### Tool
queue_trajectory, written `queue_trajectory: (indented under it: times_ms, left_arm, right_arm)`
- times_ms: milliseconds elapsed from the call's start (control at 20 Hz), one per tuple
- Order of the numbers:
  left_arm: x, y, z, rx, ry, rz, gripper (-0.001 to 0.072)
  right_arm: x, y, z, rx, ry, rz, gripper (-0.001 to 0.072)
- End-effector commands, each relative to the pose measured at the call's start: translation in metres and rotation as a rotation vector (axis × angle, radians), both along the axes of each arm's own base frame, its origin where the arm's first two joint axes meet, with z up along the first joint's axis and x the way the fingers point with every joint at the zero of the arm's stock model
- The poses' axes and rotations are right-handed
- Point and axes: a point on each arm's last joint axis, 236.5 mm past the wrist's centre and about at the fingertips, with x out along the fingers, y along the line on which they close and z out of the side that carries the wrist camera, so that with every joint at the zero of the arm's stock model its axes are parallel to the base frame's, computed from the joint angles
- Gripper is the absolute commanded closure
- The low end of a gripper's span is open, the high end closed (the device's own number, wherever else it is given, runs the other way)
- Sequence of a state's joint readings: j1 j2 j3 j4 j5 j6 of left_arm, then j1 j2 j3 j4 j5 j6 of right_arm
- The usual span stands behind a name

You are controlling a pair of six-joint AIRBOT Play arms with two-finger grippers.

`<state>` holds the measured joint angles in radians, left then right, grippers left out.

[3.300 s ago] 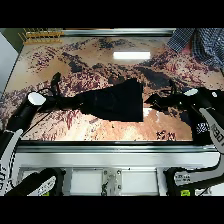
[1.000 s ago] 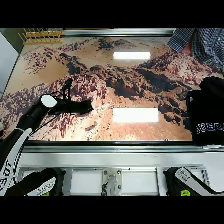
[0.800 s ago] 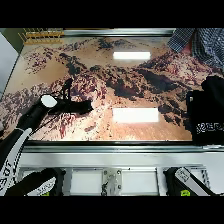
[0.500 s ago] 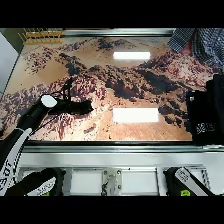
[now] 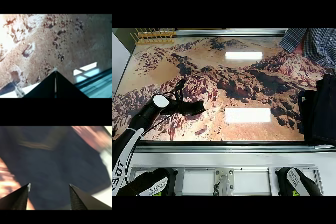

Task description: Fold the clothes and pants, and hang the long-sleeved shirts on hangers.

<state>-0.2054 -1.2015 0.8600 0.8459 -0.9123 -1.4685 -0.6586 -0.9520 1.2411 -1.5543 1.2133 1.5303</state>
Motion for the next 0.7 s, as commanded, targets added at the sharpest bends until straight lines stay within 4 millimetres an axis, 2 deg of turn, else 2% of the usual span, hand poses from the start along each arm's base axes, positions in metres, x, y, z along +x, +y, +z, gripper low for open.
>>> queue_trajectory:
  times_ms: [0, 150, 250, 300, 350, 450, 500, 550, 650]
  left_arm:
    - [0.0, 0.0, 0.0, 0.0, -0.001, 0.002, 0.0684]
    - [0.0, 0.0, 0.0, 0.0, 0.001, 0.002, 0.0684]
    - [-0.001, -0.001, 0.0, -0.001, 0.004, -0.001, 0.0684]
    - [-0.001, -0.001, 0.0, -0.001, 0.004, -0.001, 0.0685]
    - [-0.001, -0.001, 0.0, -0.002, 0.005, -0.001, 0.0684]
    - [-0.001, -0.001, 0.0, -0.001, 0.004, -0.001, 0.0684]
    - [-0.001, -0.001, 0.0, -0.001, 0.004, -0.001, 0.0684]
    - [-0.001, -0.001, 0.0, -0.001, 0.004, -0.001, 0.0684]
    - [-0.001, -0.001, 0.0, -0.001, 0.005, -0.001, 0.0684]
  right_arm:
    - [0.054, 0.116, 0.039, 0.066, -0.213, 0.327, 0.0178]
    - [0.062, 0.216, 0.023, 0.144, -0.188, 0.591, 0.0178]
    - [0.057, 0.264, 0.007, 0.172, -0.143, 0.725, 0.0179]
    - [0.055, 0.281, 0.002, 0.181, -0.124, 0.774, 0.018]
    - [0.053, 0.294, -0.002, 0.187, -0.111, 0.812, 0.0227]
    - [0.051, 0.313, -0.007, 0.195, -0.093, 0.865, 0.0561]
    - [0.05, 0.317, -0.008, 0.197, -0.088, 0.877, 0.0671]
    - [0.05, 0.318, -0.01, 0.2, -0.081, 0.88, 0.0698]
    - [0.05, 0.319, -0.011, 0.201, -0.077, 0.881, 0.0698]
